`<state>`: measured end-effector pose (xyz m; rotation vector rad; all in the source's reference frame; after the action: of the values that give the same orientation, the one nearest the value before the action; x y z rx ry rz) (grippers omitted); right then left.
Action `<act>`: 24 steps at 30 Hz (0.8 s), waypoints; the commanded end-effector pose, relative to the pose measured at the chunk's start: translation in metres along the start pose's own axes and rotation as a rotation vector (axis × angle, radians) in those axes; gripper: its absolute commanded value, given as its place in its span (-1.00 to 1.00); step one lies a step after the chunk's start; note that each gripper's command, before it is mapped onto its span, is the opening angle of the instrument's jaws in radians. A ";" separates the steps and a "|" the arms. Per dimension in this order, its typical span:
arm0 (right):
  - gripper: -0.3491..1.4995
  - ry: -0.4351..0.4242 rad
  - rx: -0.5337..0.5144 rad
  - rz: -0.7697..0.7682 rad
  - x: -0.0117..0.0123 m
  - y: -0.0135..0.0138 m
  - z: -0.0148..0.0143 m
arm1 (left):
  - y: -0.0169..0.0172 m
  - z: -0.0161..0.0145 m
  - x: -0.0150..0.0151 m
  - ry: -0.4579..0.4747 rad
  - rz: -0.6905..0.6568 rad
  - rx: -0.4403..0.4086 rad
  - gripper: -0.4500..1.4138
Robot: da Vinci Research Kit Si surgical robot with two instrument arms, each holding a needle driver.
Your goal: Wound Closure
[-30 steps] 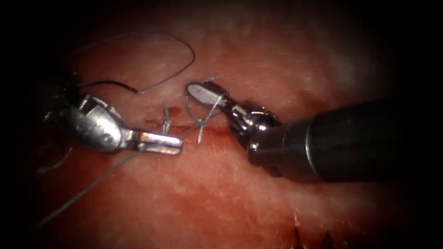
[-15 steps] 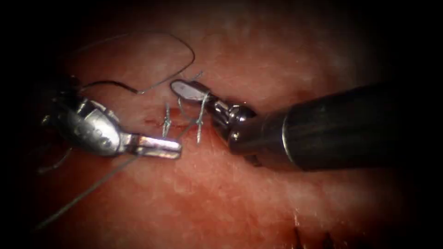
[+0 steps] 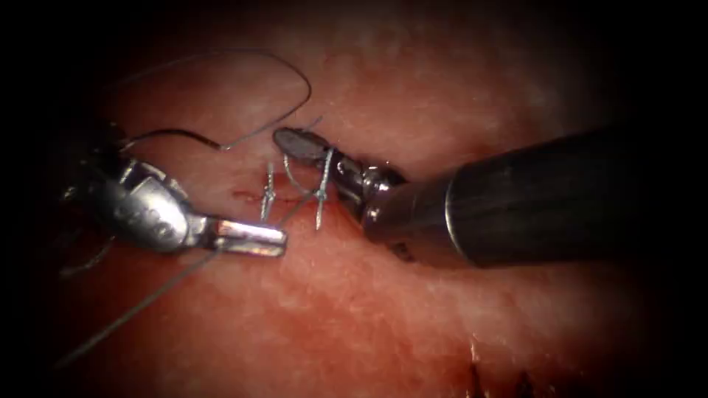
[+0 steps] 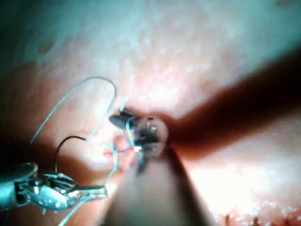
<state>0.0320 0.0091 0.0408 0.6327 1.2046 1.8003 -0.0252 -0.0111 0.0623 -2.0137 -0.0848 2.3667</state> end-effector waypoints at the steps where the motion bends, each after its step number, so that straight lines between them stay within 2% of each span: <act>1: -1.00 -0.008 -0.002 0.005 -0.0009 0.0000 -0.0002 | 0.0011 0.0003 -0.0004 0.001 -0.003 -0.003 -1.00; 5: -1.00 -0.007 0.000 0.002 -0.0004 -0.0007 -0.0008 | 0.0011 -0.0001 -0.0005 0.003 -0.003 -0.007 -1.00; 13: -1.00 0.014 0.016 -0.126 0.0004 -0.0038 -0.0023 | -0.0002 -0.0025 0.0002 -0.007 -0.016 0.002 -1.00; 15: -1.00 0.022 0.019 -0.166 0.0004 -0.0052 -0.0034 | -0.0017 -0.0036 0.0007 -0.020 -0.028 0.018 -1.00; 24: -1.00 0.023 0.014 -0.226 -0.0010 -0.0067 -0.0060 | -0.0073 -0.0049 0.0005 -0.066 -0.063 0.075 -1.00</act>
<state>0.0298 0.0077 0.0319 0.4574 1.2570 1.6144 -0.0201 -0.0022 0.0611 -1.8687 -0.0503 2.3618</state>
